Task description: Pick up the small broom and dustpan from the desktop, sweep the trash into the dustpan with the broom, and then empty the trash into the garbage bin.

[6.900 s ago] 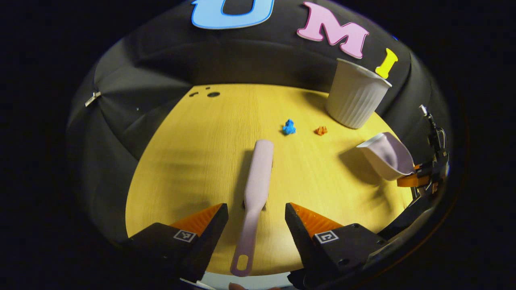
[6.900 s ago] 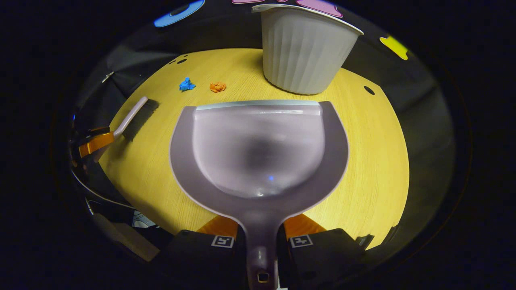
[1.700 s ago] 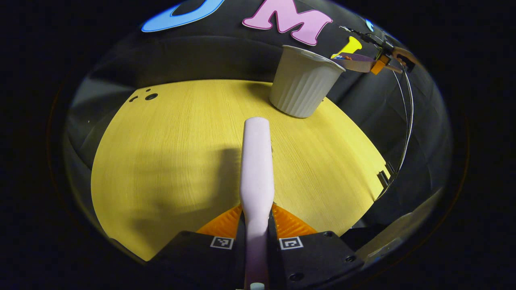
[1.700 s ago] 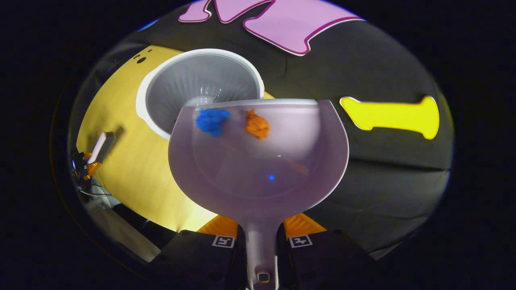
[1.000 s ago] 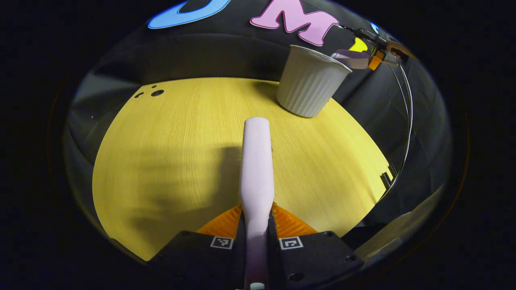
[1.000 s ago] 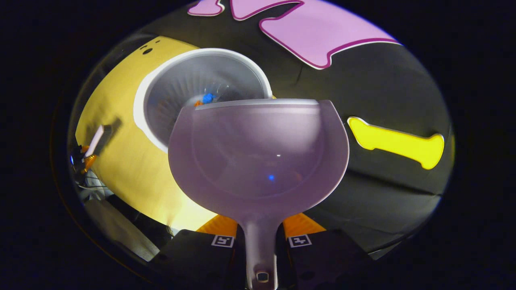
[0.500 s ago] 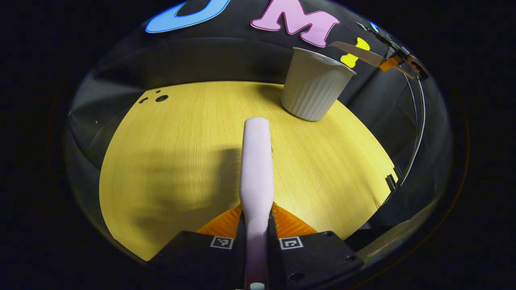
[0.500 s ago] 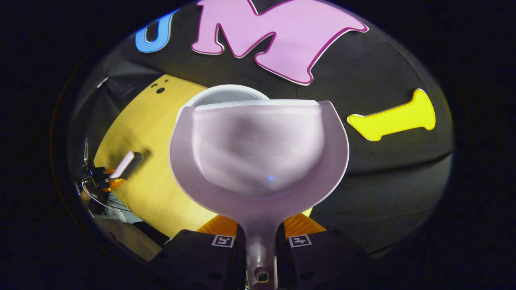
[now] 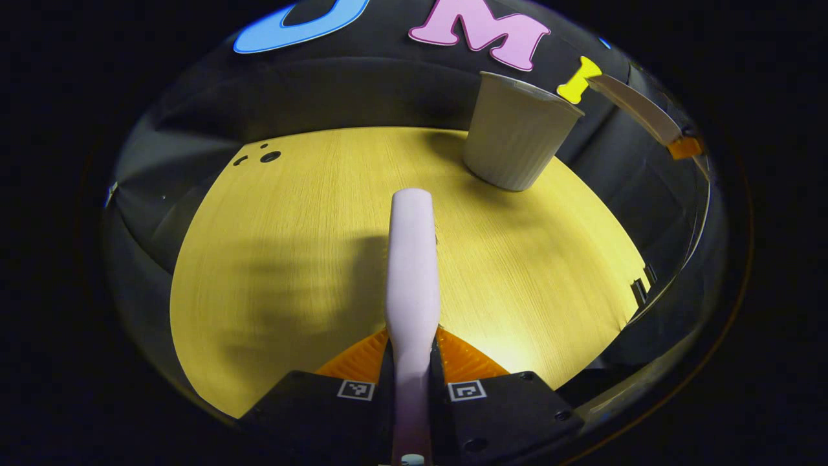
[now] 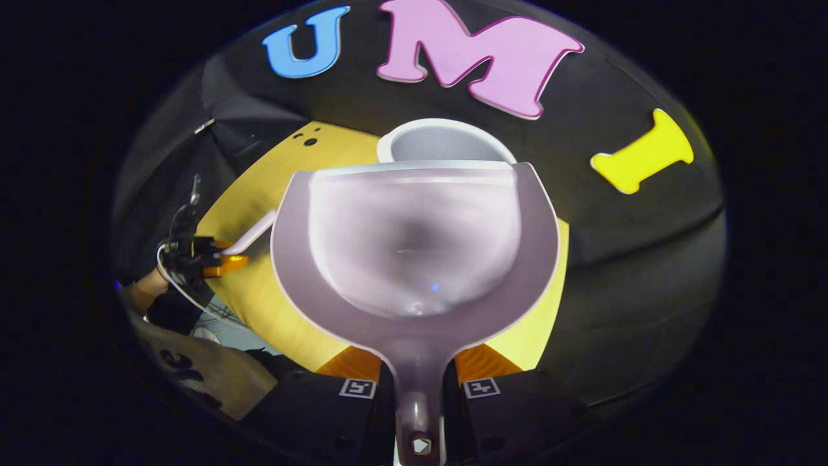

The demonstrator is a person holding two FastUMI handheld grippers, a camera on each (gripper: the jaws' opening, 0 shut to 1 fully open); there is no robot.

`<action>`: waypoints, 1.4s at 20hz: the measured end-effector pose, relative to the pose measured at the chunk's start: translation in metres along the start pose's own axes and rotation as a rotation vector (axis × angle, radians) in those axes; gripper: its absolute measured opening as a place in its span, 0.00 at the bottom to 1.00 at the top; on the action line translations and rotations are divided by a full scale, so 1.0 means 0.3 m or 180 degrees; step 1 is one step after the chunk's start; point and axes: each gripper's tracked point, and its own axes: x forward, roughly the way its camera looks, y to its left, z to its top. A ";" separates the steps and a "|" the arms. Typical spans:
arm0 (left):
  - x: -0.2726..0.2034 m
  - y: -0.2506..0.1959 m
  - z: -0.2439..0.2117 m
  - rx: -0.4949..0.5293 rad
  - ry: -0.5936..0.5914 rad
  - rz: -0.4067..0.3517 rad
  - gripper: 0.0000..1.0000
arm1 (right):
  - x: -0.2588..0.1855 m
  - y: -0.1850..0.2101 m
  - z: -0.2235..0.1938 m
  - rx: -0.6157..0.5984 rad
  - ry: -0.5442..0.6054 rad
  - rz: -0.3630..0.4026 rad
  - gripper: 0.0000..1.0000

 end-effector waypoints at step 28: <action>0.173 0.098 -0.037 0.0298 0.0313 0.0346 0.28 | 0.689 0.470 -0.407 0.0534 0.0667 0.0179 0.35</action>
